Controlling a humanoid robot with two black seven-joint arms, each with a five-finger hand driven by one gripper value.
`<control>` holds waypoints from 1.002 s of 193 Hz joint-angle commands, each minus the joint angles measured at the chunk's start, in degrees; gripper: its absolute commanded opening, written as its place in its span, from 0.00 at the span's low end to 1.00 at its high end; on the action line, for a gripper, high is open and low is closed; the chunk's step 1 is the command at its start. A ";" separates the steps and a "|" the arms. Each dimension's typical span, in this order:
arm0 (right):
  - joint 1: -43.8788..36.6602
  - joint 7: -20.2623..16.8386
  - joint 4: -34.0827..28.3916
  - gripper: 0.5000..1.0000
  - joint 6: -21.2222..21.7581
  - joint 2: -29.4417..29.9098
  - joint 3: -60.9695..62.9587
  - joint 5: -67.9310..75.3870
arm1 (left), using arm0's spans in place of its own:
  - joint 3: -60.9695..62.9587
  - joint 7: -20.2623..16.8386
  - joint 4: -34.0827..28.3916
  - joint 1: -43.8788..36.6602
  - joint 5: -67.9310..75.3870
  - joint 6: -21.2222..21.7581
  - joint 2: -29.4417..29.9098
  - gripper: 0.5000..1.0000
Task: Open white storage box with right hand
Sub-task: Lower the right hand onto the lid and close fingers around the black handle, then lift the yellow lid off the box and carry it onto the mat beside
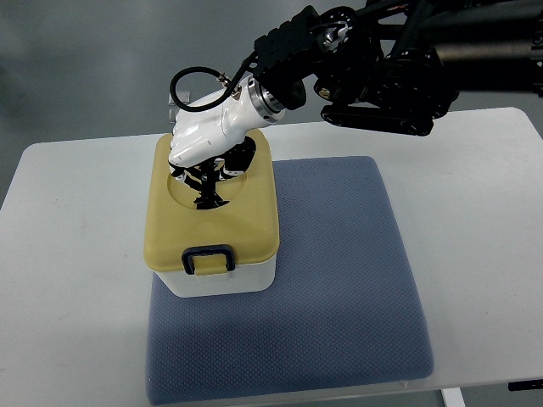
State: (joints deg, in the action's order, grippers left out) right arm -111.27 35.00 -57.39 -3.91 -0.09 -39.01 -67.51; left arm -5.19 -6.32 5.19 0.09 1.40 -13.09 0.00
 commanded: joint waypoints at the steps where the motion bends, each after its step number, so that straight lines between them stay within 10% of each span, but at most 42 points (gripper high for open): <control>1: 0.00 0.00 0.00 0.00 -0.04 0.00 0.08 0.01 | 0.00 0.00 0.00 0.00 0.00 0.00 0.00 1.00; 193: -4.75 0.00 0.09 0.00 -1.71 -2.81 0.87 0.36 | 0.00 0.00 0.00 0.00 -0.09 0.00 0.00 1.00</control>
State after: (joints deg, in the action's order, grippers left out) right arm -114.09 35.00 -57.30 -5.72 -1.64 -38.02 -67.37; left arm -5.19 -6.33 5.19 0.09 1.38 -13.09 0.00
